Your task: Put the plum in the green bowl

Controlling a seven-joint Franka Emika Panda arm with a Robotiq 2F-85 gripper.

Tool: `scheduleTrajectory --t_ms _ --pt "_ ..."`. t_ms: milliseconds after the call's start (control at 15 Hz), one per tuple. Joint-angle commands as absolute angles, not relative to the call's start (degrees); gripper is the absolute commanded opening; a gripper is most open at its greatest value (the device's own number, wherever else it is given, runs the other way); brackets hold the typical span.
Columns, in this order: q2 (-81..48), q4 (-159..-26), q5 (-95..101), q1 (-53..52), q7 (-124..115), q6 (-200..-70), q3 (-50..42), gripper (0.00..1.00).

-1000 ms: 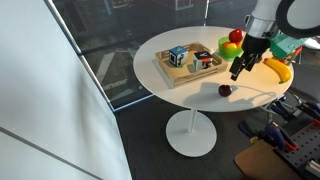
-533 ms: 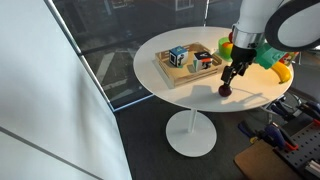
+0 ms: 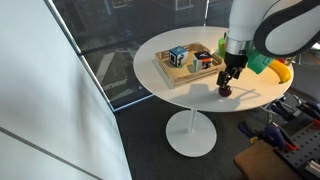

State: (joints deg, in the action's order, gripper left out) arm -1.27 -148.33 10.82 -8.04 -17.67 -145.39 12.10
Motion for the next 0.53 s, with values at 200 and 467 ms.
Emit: scheduleTrajectory --t_ms 200,467 --pt "-5.81 -146.69 10.66 -9.35 -16.63 -148.62 10.68 1.0" --pt "-6.86 -146.67 10.32 -9.65 -16.03 -150.03 10.12 0.56"
